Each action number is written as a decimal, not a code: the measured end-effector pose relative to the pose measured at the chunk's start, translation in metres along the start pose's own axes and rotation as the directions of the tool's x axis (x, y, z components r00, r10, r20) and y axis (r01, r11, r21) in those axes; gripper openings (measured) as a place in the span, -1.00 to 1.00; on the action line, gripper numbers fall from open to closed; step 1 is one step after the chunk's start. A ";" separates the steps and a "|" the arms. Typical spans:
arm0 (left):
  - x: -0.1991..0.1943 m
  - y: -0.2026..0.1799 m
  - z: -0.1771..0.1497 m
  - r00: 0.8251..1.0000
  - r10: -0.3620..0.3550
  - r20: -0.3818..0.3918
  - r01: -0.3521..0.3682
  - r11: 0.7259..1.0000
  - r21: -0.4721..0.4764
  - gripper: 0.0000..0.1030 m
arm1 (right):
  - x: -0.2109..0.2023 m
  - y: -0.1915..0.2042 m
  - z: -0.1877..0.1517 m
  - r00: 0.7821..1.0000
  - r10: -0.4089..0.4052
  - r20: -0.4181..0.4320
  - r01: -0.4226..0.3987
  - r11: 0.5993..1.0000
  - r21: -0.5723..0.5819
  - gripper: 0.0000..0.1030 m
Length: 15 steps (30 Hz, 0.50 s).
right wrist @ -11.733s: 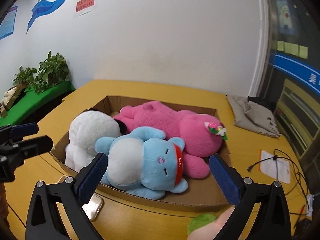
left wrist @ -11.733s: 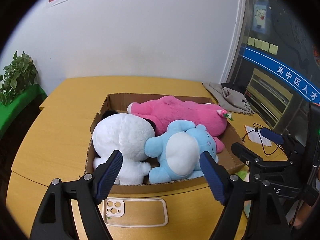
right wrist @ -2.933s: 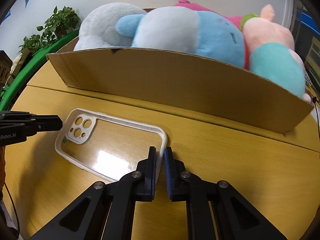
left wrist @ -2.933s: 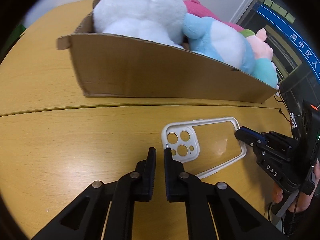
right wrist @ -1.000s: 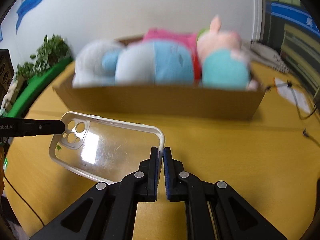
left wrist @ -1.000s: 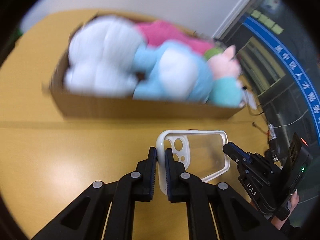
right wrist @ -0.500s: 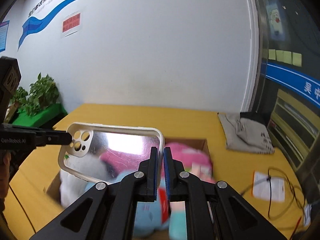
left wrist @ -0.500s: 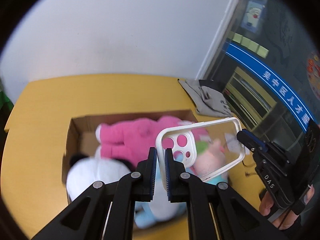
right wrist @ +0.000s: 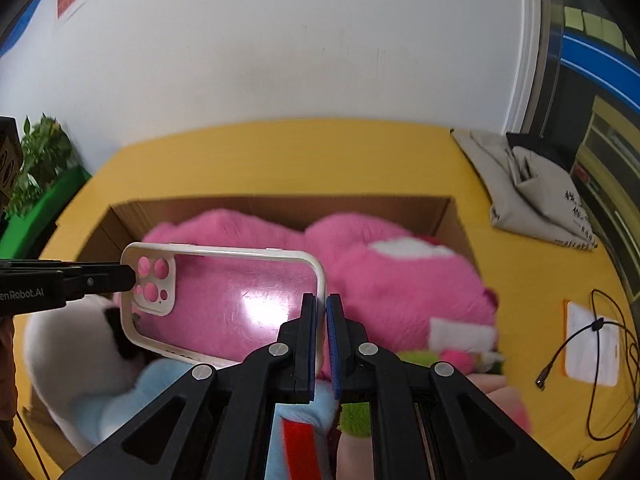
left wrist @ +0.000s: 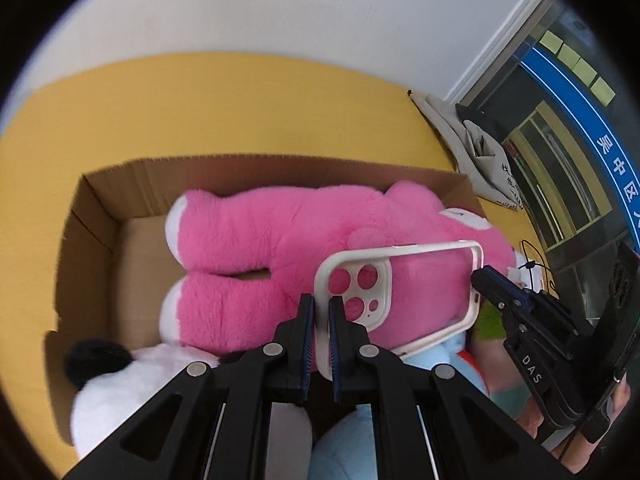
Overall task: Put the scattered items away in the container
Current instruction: 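Drop the phone case onto the pink bear and open both grippers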
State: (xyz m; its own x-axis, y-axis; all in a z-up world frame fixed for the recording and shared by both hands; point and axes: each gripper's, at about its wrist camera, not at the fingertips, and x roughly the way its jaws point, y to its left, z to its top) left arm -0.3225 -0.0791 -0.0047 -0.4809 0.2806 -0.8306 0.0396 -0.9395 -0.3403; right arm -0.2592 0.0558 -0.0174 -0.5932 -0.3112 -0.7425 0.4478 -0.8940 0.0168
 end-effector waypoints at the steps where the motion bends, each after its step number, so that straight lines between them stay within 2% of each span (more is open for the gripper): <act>1: 0.000 0.001 -0.002 1.000 -0.006 0.006 0.006 1.000 -0.005 -0.88 | 0.001 0.000 -0.001 1.000 -0.003 -0.001 0.003 1.000 -0.004 -0.88; 4: -0.006 0.002 -0.006 0.999 -0.027 0.025 0.028 0.999 -0.021 -0.82 | 0.001 0.002 -0.004 1.000 -0.009 -0.010 0.009 1.000 -0.017 -0.87; 5: -0.009 0.001 -0.007 0.999 -0.015 0.034 0.015 1.000 -0.015 -0.79 | 0.001 0.002 -0.005 1.000 -0.010 -0.017 0.009 1.000 -0.019 -0.85; 6: -0.014 -0.001 -0.008 0.999 -0.003 0.045 0.003 1.000 -0.007 -0.68 | 0.000 0.002 -0.007 1.000 -0.014 -0.023 0.014 1.000 -0.025 -0.84; 7: -0.021 -0.002 -0.011 0.998 0.006 0.061 -0.006 1.000 0.000 -0.48 | -0.002 0.001 -0.008 1.000 -0.013 -0.020 0.012 0.999 -0.029 -0.71; 8: -0.031 -0.005 -0.015 0.996 0.020 0.087 -0.021 1.000 0.010 -0.37 | -0.009 0.001 -0.011 1.000 -0.006 -0.010 0.006 0.999 -0.038 -0.38; 9: -0.041 -0.007 -0.018 0.993 0.034 0.112 -0.037 0.999 0.018 -0.16 | -0.016 0.000 -0.014 1.000 -0.001 0.002 0.001 0.999 -0.046 -0.06; 10: -0.053 -0.010 -0.023 0.989 0.047 0.139 -0.051 0.998 0.027 -0.07 | -0.022 -0.001 -0.016 1.000 0.000 0.016 0.001 0.998 -0.055 0.44; 11: -0.067 -0.015 -0.031 0.983 0.063 0.173 -0.071 0.997 0.041 0.03 | -0.036 -0.001 -0.021 0.999 0.000 0.044 0.003 0.997 -0.071 0.66; 12: -0.080 -0.020 -0.038 0.976 0.078 0.202 -0.091 0.994 0.057 0.09 | -0.050 -0.001 -0.026 0.997 -0.009 0.071 0.015 0.996 -0.089 0.98; 13: -0.093 -0.027 -0.047 0.968 0.094 0.232 -0.114 0.991 0.075 0.12 | -0.068 0.001 -0.033 0.994 0.001 0.107 0.011 0.993 -0.114 1.00; 15: -0.119 -0.042 -0.074 0.945 0.134 0.300 -0.174 0.979 0.110 0.46 | -0.098 0.006 -0.048 0.989 0.066 0.136 -0.041 0.984 -0.174 1.00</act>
State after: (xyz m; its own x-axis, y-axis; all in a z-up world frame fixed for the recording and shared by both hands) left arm -0.2022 -0.0583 0.0761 -0.7115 0.0803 -0.6981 0.0262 -0.9897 -0.1406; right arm -0.1663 0.0965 0.0239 -0.6477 -0.4100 -0.6421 0.5817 -0.8105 -0.0693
